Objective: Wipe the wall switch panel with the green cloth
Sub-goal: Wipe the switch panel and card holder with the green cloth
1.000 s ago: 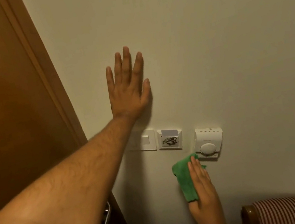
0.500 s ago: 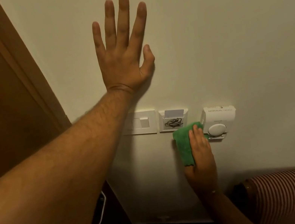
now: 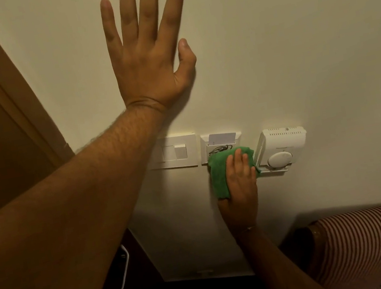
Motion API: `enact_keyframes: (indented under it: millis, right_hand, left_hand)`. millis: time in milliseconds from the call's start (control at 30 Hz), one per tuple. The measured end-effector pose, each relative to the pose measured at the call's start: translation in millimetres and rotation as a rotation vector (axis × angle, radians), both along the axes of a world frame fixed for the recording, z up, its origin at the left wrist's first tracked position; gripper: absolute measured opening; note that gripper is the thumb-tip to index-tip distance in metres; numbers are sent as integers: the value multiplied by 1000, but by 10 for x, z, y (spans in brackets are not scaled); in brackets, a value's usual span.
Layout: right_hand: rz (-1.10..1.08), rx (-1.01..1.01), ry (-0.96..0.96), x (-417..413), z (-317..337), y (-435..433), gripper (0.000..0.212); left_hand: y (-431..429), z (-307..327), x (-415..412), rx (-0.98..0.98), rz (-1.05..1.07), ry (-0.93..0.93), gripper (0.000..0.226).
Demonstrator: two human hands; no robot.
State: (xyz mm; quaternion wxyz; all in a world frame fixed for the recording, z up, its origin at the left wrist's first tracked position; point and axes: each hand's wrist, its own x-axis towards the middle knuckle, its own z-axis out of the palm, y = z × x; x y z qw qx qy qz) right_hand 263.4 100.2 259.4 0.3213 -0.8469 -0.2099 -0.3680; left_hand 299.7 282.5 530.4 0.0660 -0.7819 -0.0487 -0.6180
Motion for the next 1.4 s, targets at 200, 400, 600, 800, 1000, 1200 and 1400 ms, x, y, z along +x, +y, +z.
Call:
enact_keyframes:
  millis: [200,400,600,800,1000,1200,1400]
  right_hand:
    - [58,-35,2,-66,14,158,81]
    - [138,-112,-23,-102,27,253,82]
    - [-27,28,29,-53,-32,-90,89]
    - [120,-12,23,-104,115,259,98]
    - [157,-75,-2,-141,30,253,91]
    - [70,69,32,-117,25,74,74]
    - [246,-54,10,-179,121,396,88]
  left_hand:
    - [-7,-10,-13,-2,6,3,66]
    - [3,-11,-23,-12,-2,11,66]
    - [9,-19,-21,0,9,4,64]
    - [14,-40,2,6,5,-15,63]
    - [46,-54,48,17,5,-66,63]
    - [53,-90,94,19,1,-85,60]
    - [49,-80,74,15,-4,-97,59]
